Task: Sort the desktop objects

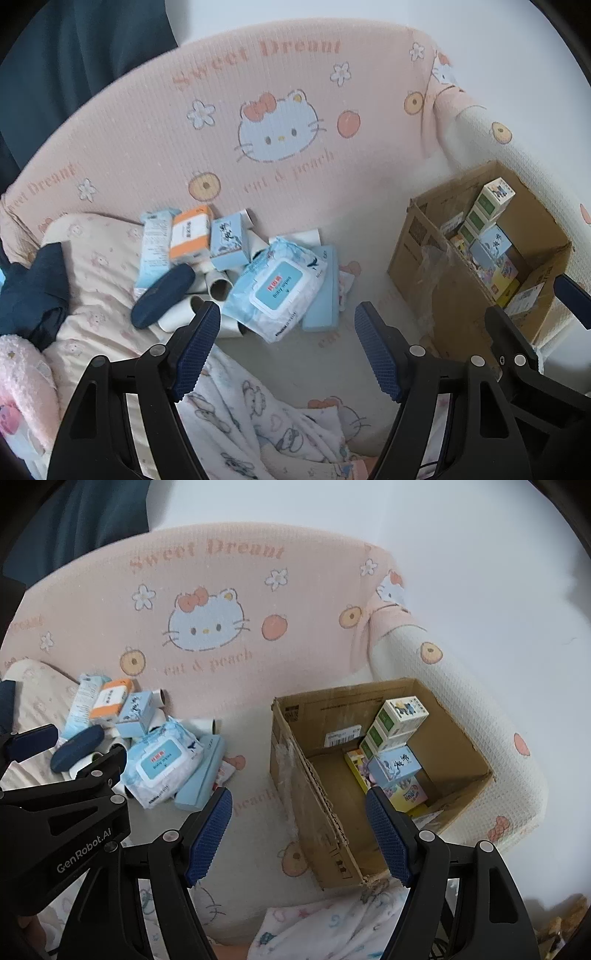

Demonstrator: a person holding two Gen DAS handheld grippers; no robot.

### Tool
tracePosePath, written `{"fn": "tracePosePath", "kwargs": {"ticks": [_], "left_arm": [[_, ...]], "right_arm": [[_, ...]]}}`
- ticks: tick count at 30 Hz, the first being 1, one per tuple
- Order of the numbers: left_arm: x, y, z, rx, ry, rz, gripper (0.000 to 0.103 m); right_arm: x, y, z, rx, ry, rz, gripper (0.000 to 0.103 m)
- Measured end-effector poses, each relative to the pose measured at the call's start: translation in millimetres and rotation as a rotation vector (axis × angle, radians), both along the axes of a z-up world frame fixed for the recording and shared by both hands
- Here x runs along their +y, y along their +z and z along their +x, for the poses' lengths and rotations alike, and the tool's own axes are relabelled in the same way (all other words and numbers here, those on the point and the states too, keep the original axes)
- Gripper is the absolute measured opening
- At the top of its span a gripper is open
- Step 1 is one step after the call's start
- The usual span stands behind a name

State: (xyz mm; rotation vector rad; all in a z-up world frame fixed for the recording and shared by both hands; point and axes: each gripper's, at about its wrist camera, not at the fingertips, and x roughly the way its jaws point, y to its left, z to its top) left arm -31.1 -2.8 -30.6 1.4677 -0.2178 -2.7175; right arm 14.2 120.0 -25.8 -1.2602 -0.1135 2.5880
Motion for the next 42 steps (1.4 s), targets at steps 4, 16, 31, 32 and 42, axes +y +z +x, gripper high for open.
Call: {"fn": "tracePosePath", "kwargs": {"ticks": [4,16,31,32,42], "left_arm": [[-1.1,-7.1,-8.0,-0.017,0.002,0.009,0.078],[-36.4,-40.4,-42.0,-0.070,0.061,0.133,0.078],[-135.2,-75.0,-64.4,0.107,0.205,0.375,0.078],[-142.1,-76.9,-63.9,0.128,0.217,0.376,0.078],[-201.2,-108.3,-70.4,0.277,0.309,0.476,0.078]], "right_arm": [[1.0,-4.3,-7.5,-0.009,-0.004,0.001,0.073],[-2.3,-37.3,-44.4,0.041,0.057,-0.154,0.073],[-29.6,-73.6,-80.0,0.255,0.112,-0.426,0.080],[-28.4,-76.0,-84.0,0.258,0.110,-0.446,0.080],[-58.5,-105.2,-112.6,0.202,0.239,-0.442,0.081]]}}
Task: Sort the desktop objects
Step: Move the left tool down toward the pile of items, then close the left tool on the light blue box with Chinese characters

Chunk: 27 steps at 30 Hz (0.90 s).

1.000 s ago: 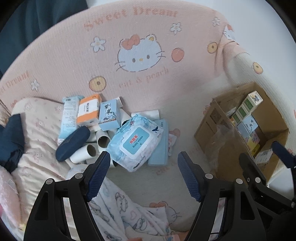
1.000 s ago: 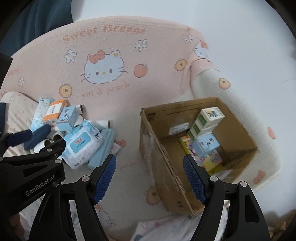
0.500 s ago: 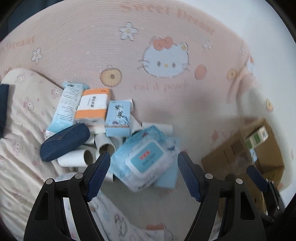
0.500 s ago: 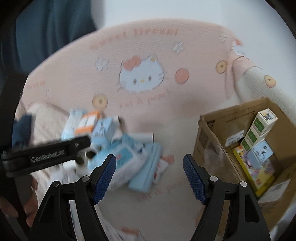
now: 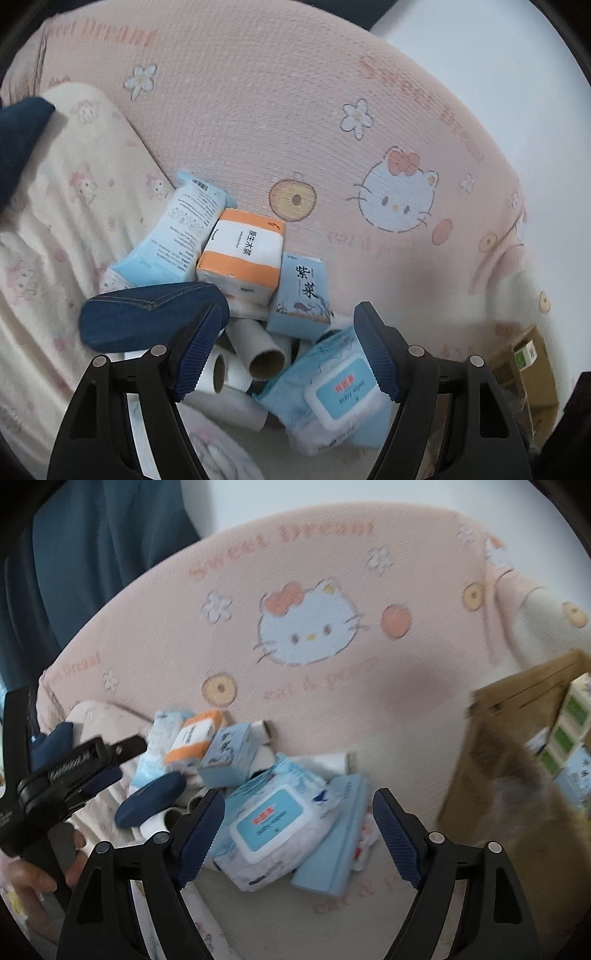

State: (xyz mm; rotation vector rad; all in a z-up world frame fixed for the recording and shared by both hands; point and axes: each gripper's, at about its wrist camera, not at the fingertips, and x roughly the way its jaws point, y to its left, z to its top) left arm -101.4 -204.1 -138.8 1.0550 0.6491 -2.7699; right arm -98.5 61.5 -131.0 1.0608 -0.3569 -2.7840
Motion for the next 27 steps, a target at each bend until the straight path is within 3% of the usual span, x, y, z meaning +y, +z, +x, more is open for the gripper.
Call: {"fn": "tracePosePath", "kwargs": {"ticks": [7,13,15,19,24,26,27], "left_arm": [[-19.0,-30.3,-22.8,0.042,-0.069,0.138,0.072],[-32.8,-72.7,-35.1,0.052,-0.082,0.405,0.063],[-30.0,-79.1,-43.1,0.025,-0.083,0.410,0.060],[-18.3,-81.0,-54.0,0.004,-0.080,0.347,0.057],[-20.6,-85.7,-61.3,-0.028,-0.063,0.343,0.050],[-27.9,-92.6,-65.4,-0.049,-0.061,0.387,0.043],[-32.2,-99.4,-69.1,-0.063,-0.068,0.445,0.040]], "right_arm": [[-36.6,-26.8,-32.4,0.005,0.118,0.084,0.081],[-59.2,-50.6,-52.7,0.019,0.200,0.109,0.081],[-70.1,-57.9,-60.8,0.022,0.234,0.120,0.081],[-92.6,-65.3,-74.0,0.050,0.315,0.164,0.081],[-110.5,-73.9,-84.0,0.083,0.361,0.205,0.081],[-112.3,-78.3,-90.1,0.077,0.364,0.193,0.081],[-112.2,-79.7,-93.4,0.072,0.364,0.176,0.081]]}}
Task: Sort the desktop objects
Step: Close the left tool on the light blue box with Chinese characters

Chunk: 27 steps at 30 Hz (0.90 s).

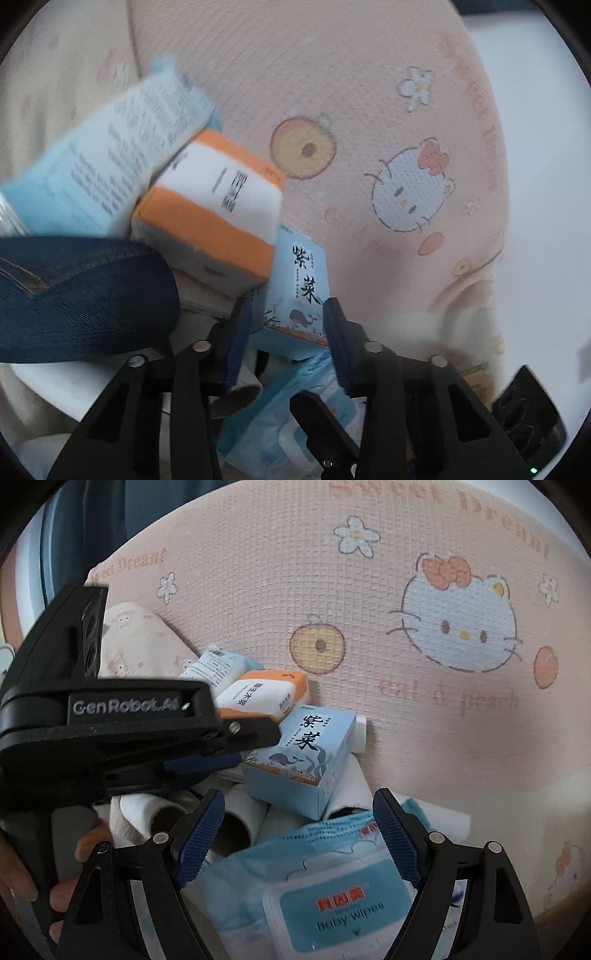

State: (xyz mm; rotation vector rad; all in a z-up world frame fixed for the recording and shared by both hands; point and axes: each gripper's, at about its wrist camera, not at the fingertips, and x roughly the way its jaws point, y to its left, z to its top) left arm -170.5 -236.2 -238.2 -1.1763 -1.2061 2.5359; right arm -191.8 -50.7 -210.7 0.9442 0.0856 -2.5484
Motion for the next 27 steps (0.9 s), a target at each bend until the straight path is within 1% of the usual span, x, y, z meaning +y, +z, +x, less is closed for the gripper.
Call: {"fn": "tracePosePath", "kwargs": {"ticks": [2,4,7,10,12,15,16,17,18,23,27], "left_arm": [[-6.6,-9.0,-3.0,-0.027,-0.003,0.069,0.039],[-11.7,-13.6,-4.3,-0.040,0.008,0.101,0.036],[-15.3,-15.9,-7.6,-0.037,0.011,0.134,0.036],[-12.9,-16.5,-13.3,-0.050,-0.001,0.130,0.036],[-10.3,-16.3,-17.4,-0.055,-0.008,0.125,0.036],[-9.5,-16.6,-20.3,-0.047,-0.013,0.137,0.036],[-11.2,-16.5,-18.7,-0.044,-0.015,0.144,0.036],[-11.8,-16.2,-17.9,-0.044,-0.015,0.146,0.036],[-11.6,-15.7,-17.7,-0.042,-0.018,0.146,0.036],[-10.2,-5.6,-10.5,-0.004,-0.029,0.118,0.036],[-0.4,7.8,-2.6,0.034,-0.086,0.081,0.036]], "right_arm": [[0.4,-1.6,-7.2,-0.016,0.003,-0.034,0.081],[-1.7,-3.7,-14.2,-0.030,0.008,-0.057,0.081],[-6.1,-8.9,-23.1,-0.045,0.014,-0.057,0.081],[-9.3,-14.5,-31.0,-0.064,0.021,-0.055,0.081],[-9.4,-16.0,-37.5,-0.076,0.029,-0.077,0.081],[-9.4,-15.6,-39.3,-0.062,0.030,-0.097,0.081],[-9.9,-15.6,-39.9,-0.060,0.032,-0.096,0.079],[-10.3,-15.3,-40.2,-0.060,0.038,-0.099,0.075],[-10.7,-15.2,-40.4,-0.058,0.035,-0.095,0.074],[-8.3,-12.4,-34.1,-0.057,0.038,-0.119,0.073],[4.7,-3.3,-24.5,-0.072,-0.013,-0.182,0.072]]}}
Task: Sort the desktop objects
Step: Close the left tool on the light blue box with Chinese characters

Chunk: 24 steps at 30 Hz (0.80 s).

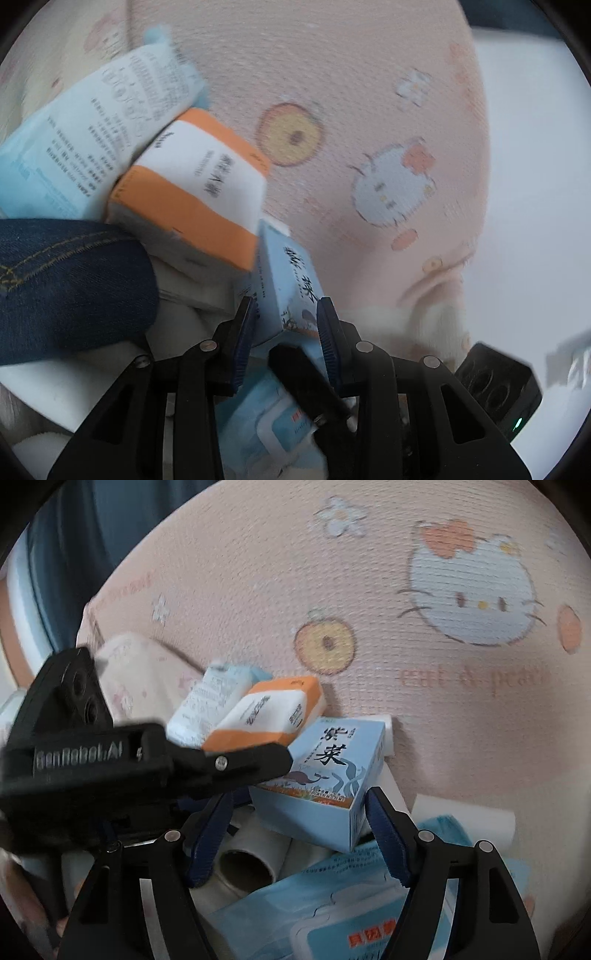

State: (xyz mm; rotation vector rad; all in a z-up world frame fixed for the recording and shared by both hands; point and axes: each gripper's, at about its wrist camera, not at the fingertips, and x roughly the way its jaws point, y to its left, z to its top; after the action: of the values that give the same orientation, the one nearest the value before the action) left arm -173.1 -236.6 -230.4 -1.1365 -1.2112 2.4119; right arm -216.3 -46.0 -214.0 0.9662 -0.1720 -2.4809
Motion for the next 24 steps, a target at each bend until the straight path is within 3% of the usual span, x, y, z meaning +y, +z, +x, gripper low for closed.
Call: {"fn": "tracePosePath", "kwargs": {"ticks": [4,7,10,15,18,24], "left_arm": [[11.8,16.3,23.3,0.074,-0.032,-0.032,0.036],[22.3,24.3,31.8,0.095,-0.074,-0.067,0.037],[33.3,24.0,31.1,0.079,-0.117,-0.081,0.037],[42.2,18.6,30.7,0.059,-0.168,-0.037,0.037],[51.3,17.3,30.6,0.034,-0.218,-0.061,0.037],[66.9,4.2,28.7,-0.053,-0.294,-0.128,0.037]], "right_arm": [[7.7,8.5,16.9,-0.009,-0.056,-0.008,0.068],[9.7,14.1,34.9,0.025,-0.065,0.045,0.067],[13.9,18.1,49.9,0.059,-0.079,0.100,0.067],[22.6,23.0,63.2,0.062,-0.124,0.121,0.067],[24.6,20.7,70.6,0.049,-0.124,0.142,0.067],[18.3,9.7,92.0,0.019,-0.092,0.276,0.067]]}}
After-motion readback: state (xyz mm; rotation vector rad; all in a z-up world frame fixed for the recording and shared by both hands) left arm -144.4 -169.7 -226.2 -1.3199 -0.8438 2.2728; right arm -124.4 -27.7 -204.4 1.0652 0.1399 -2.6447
